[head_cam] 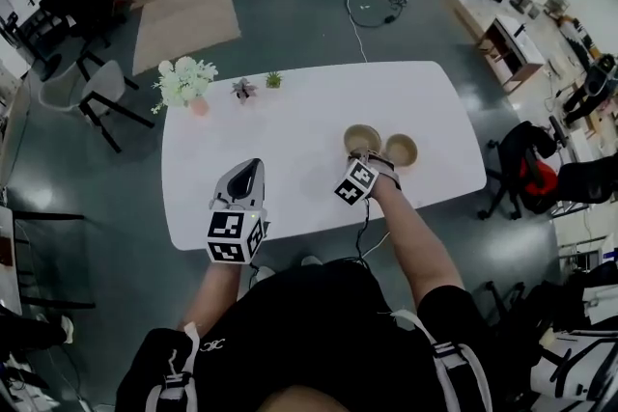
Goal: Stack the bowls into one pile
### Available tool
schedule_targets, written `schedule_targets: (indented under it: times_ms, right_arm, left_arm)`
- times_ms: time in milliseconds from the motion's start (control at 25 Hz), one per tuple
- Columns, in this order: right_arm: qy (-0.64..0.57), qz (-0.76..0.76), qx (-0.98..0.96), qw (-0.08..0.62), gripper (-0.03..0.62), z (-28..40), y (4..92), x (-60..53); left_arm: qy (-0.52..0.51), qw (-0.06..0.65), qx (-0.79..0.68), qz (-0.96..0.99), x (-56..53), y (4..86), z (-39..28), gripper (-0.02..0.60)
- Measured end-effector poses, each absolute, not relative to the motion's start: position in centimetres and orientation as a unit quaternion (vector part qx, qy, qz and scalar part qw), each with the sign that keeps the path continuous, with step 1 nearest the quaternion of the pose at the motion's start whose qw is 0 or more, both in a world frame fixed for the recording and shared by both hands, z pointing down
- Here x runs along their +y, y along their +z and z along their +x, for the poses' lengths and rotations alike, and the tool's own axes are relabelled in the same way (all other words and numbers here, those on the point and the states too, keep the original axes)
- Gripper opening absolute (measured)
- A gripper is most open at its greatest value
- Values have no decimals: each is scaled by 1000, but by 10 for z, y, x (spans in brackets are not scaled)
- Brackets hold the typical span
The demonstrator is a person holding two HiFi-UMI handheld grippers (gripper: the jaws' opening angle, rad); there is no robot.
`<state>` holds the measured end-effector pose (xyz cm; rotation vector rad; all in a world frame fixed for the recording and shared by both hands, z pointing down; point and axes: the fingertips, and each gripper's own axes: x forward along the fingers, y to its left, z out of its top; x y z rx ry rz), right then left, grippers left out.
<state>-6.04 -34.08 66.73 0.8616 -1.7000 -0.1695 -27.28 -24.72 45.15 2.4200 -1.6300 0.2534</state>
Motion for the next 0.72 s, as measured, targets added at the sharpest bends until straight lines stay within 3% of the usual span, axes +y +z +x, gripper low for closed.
schedule_targets:
  times_ms: [720]
  right_arm:
    - [-39, 352, -740, 572, 77, -38, 706, -374]
  left_arm:
    - [108, 107, -574, 805, -242, 463, -261, 12]
